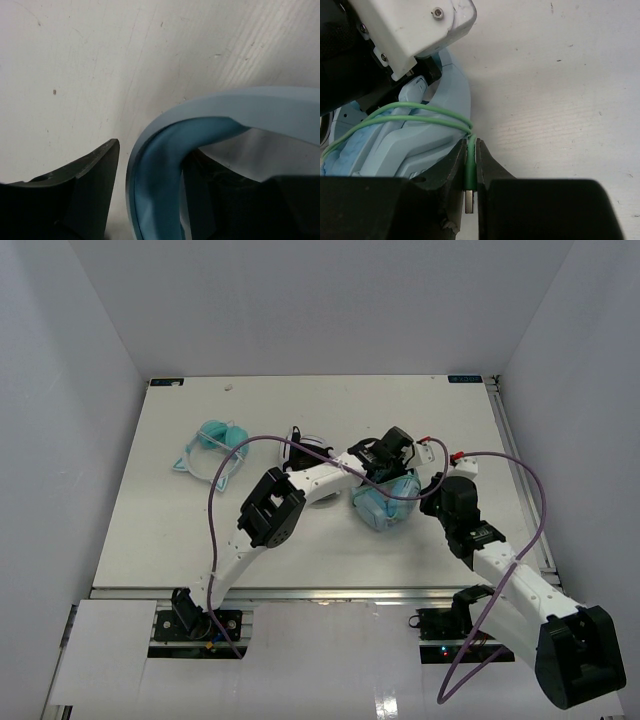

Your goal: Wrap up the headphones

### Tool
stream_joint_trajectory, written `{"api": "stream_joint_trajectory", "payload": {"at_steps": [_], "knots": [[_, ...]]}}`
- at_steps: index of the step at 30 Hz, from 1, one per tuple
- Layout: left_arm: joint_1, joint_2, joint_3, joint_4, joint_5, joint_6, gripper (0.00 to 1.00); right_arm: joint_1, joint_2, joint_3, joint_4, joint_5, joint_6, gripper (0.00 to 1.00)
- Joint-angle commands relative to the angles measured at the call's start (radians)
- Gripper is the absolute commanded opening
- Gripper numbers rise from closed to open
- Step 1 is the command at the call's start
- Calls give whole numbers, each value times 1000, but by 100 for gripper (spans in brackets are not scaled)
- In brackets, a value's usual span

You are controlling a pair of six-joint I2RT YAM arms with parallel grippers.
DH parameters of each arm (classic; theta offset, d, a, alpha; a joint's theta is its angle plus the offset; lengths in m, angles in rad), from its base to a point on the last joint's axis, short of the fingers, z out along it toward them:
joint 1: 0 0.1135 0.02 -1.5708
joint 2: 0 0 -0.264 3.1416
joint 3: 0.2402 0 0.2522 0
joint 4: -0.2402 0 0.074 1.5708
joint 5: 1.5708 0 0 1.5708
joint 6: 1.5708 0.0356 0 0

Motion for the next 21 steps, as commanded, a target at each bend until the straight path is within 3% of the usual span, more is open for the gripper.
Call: {"api": "stream_joint_trajectory", "payload": {"at_steps": [1, 8, 10, 12, 21], "knots": [[12, -75, -44, 70, 24, -28, 70, -18, 13, 28, 161, -50, -1, 8], [26, -150, -82, 82, 38, -96, 81, -82, 52, 22, 199, -106, -1, 8], [30, -164, -85, 81, 36, -111, 93, -93, 58, 22, 201, -117, -1, 8], [33, -172, -82, 81, 27, -118, 98, -100, 56, 21, 201, -126, -1, 8], [40, -200, -39, 55, 30, -156, 98, -133, 48, 8, 202, -145, -3, 8]]}}
